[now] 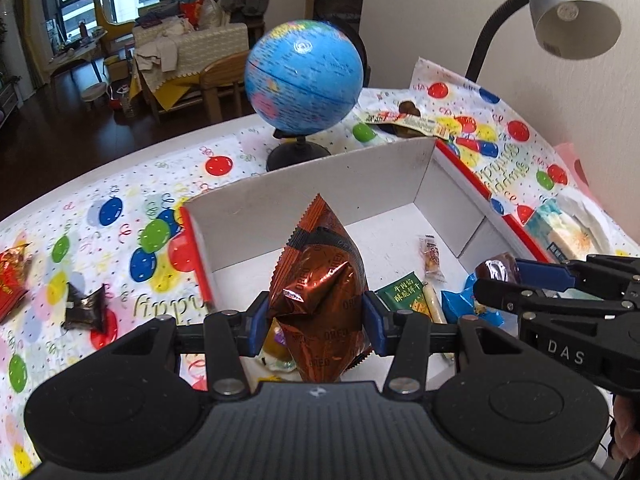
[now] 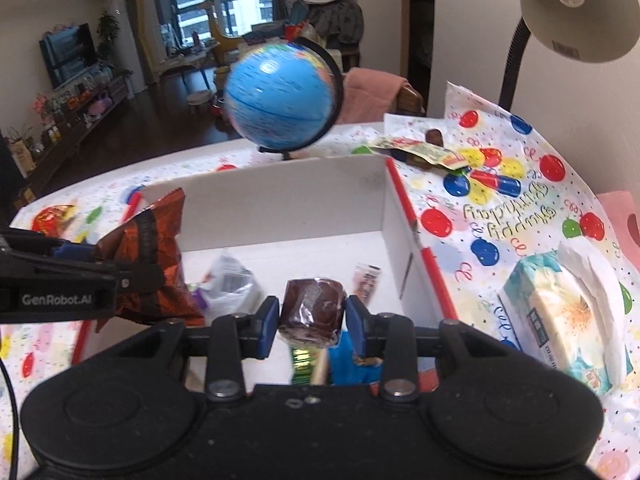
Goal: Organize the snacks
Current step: 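Carry the brown chocolate and copper packet toward the red box, then lower both snacks into the red box and open both tools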
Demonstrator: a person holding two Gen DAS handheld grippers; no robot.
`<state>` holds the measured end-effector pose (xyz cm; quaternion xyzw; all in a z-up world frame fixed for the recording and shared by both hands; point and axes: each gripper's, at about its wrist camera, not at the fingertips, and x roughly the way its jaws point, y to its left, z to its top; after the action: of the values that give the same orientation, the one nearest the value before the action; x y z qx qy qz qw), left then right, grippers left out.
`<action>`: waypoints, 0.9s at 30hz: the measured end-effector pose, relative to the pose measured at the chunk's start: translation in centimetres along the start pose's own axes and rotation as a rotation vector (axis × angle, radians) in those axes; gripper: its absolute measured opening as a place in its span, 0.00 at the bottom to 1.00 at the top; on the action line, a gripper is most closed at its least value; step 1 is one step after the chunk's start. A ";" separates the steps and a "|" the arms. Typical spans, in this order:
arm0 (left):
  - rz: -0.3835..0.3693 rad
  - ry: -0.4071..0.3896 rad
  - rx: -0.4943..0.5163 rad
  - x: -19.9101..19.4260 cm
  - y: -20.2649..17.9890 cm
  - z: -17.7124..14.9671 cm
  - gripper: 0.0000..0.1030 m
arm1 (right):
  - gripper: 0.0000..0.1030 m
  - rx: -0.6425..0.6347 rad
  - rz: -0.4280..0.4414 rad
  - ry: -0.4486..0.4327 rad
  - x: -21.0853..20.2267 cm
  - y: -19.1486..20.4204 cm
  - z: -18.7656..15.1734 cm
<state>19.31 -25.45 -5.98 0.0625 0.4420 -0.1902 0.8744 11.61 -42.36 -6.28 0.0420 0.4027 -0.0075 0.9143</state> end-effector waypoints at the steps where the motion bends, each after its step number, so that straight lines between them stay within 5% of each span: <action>1: 0.002 0.005 0.001 0.4 0.0 0.2 0.46 | 0.33 0.004 -0.004 0.006 0.4 -0.3 0.1; 21: 0.003 0.103 -0.007 5.4 0.8 0.9 0.50 | 0.34 0.013 -0.014 0.114 5.2 -0.8 0.0; 27: 0.011 0.099 -0.021 5.1 1.1 0.9 0.62 | 0.36 0.017 -0.015 0.118 4.7 -0.6 -0.3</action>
<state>23.11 -26.13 -9.58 0.0653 0.4861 -0.1772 0.8532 14.57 -42.79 -9.99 0.0470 0.4560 -0.0150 0.8886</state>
